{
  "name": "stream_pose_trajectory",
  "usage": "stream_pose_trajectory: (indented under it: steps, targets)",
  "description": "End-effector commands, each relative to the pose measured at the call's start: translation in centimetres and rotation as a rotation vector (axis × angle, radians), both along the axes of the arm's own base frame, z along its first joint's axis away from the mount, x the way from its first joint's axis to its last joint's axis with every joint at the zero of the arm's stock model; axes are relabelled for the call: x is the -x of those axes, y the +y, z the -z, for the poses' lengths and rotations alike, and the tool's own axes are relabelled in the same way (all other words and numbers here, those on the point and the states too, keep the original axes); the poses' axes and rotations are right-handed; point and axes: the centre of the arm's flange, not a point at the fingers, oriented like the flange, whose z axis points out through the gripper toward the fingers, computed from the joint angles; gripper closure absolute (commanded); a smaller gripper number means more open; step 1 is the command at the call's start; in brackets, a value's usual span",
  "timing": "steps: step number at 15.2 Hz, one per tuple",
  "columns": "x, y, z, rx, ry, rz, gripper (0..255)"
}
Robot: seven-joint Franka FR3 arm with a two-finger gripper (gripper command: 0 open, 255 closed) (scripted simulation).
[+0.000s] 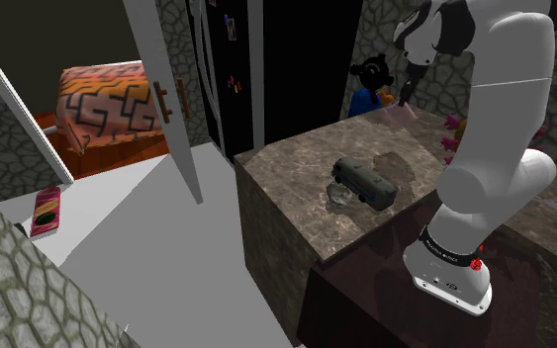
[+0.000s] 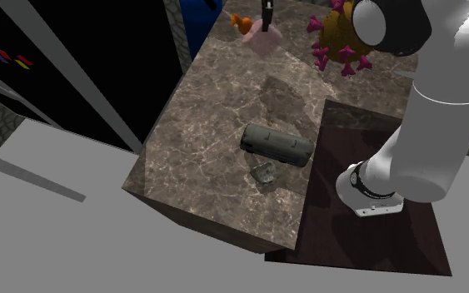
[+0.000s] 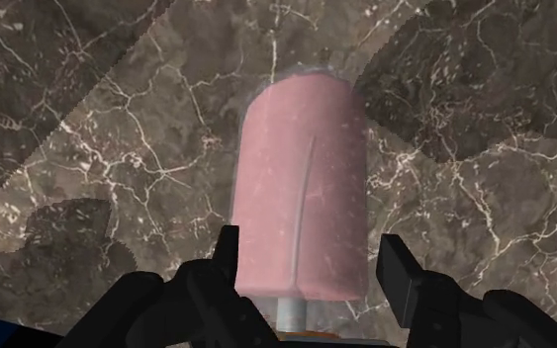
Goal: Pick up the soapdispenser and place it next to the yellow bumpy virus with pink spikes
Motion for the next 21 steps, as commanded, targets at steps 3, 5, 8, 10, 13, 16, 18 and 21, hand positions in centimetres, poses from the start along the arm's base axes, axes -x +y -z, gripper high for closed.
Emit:
stream_pose_trajectory:
  steps: [3, 5, 8, 10, 13, 16, 18, 21]
  targets:
    - [0.0, 0.0, 2.1, 0.001, -0.001, 0.0, 255]
    - [0.0, 0.0, 3.2, 0.001, -0.001, 0.0, 255]
    - [0.0, 0.0, 4.8, 0.001, -0.001, 0.0, 255]
    - [0.0, 0.0, 5.8, 0.001, -0.001, 0.0, 255]
    - [0.0, 0.0, 7.4, 0.001, -0.001, 0.0, 255]
    - [0.0, 0.0, 8.9, 0.001, -0.001, 0.0, 255]
    - [0.0, 0.0, 8.9, 0.001, -0.001, 0.0, 255]
    - [0.0, 0.0, 8.9, 0.001, -0.001, 0.0, 255]
